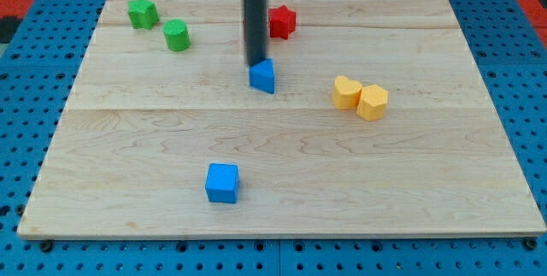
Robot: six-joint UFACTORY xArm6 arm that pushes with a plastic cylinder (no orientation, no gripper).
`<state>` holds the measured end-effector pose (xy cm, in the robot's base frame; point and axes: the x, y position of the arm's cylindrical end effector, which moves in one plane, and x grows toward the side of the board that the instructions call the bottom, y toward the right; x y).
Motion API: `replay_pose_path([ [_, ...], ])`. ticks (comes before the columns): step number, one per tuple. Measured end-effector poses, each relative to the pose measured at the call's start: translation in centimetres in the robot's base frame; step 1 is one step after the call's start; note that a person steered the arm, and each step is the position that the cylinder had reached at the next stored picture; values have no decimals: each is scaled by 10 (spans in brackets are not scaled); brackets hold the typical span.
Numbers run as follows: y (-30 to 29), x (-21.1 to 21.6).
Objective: Move the blue triangle closer to blue cube
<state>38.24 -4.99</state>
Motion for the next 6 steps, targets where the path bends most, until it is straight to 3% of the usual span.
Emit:
replay_pose_path([
  [1,-2,28],
  [2,-17,-13],
  [3,36,-13],
  [4,38,24],
  [6,-12,101],
])
